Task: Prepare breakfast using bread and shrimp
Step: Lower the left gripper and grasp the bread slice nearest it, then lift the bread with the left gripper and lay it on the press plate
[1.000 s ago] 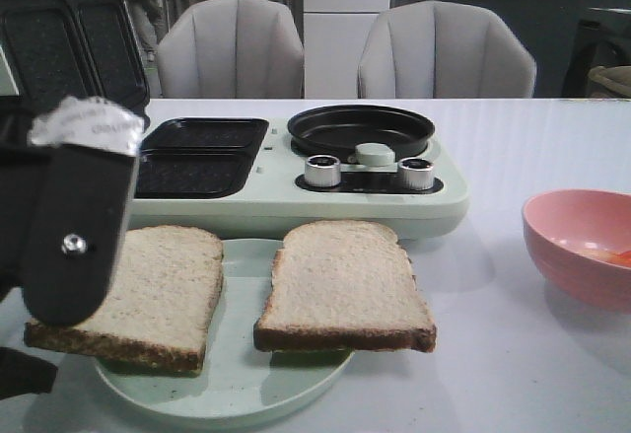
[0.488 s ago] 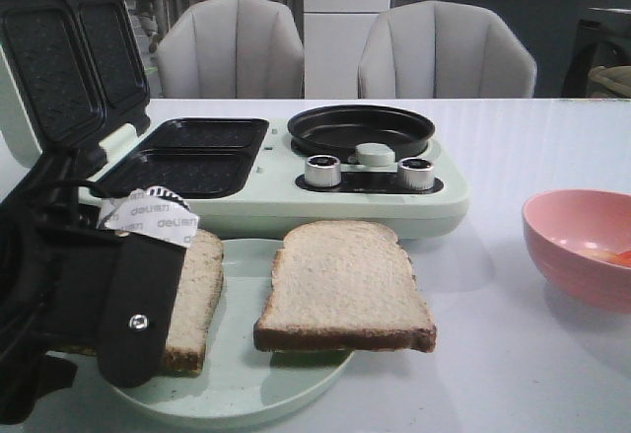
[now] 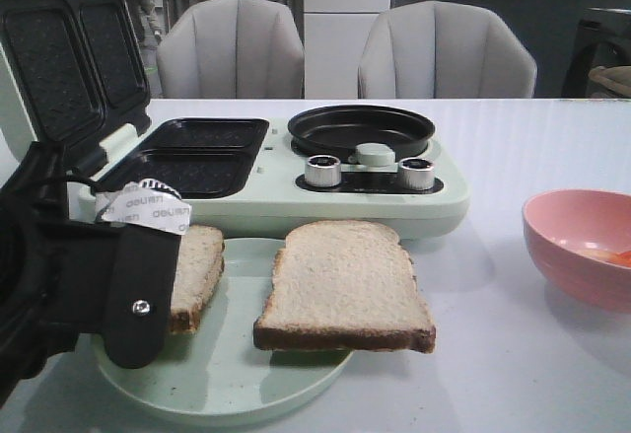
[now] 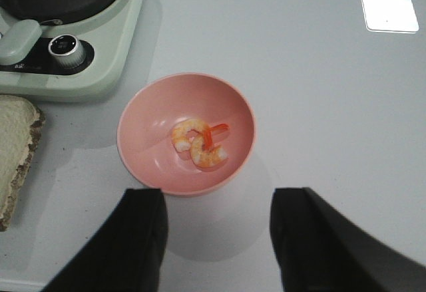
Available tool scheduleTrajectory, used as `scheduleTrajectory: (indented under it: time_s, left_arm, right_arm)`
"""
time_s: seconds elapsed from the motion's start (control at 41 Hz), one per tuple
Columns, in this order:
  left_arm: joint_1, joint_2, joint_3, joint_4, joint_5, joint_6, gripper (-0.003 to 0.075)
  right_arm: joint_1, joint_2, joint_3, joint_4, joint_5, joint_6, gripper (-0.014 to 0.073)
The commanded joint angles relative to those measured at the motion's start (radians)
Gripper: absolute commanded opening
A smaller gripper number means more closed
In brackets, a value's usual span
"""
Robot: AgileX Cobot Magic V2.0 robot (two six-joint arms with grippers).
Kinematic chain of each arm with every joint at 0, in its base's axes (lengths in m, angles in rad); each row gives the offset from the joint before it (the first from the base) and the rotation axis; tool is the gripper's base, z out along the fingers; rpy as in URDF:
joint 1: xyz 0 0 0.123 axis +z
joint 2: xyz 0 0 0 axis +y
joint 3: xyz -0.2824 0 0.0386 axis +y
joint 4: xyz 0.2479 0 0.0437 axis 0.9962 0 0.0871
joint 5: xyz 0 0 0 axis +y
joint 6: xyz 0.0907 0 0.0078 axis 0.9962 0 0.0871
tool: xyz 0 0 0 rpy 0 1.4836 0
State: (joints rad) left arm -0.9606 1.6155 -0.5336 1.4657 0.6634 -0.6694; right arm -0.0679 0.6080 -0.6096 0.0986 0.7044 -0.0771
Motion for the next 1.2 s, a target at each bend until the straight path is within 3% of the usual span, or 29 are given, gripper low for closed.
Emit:
scheduleTrajectory:
  time_s: [0.0, 0.22, 0.463, 0.61, 0.854, 1.171]
  left_arm:
    - [-0.005, -0.050, -0.014, 0.004, 0.058, -0.016, 0.0110]
    - [-0.064, -0.182, -0.014, 0.048, 0.190, -0.016, 0.0099]
    - [-0.047, -0.360, -0.038, 0.286, 0.227, -0.016, 0.0099]
    - [0.047, -0.362, -0.123, 0.359, 0.182, -0.016, 0.0099]
    - [0.271, -0.238, -0.354, 0.390, -0.064, -0.016, 0.0099]
    - [0.412, 0.043, -0.678, 0.390, -0.166, -0.016, 0.0099]
  right_arm:
    - [0.000, 0.008, -0.034, 0.002, -0.067, -0.009, 0.0469]
    - [0.000, 0.008, -0.034, 0.002, -0.067, -0.009, 0.0469]
    - [0.000, 0.008, -0.034, 0.002, -0.067, -0.009, 0.0469]
    - [0.000, 0.008, -0.034, 0.002, -0.067, -0.009, 0.0469]
    - [0.000, 0.008, -0.034, 0.002, -0.067, -0.009, 0.0469]
    - [0.000, 0.008, -0.034, 0.002, -0.067, -0.009, 0.0469]
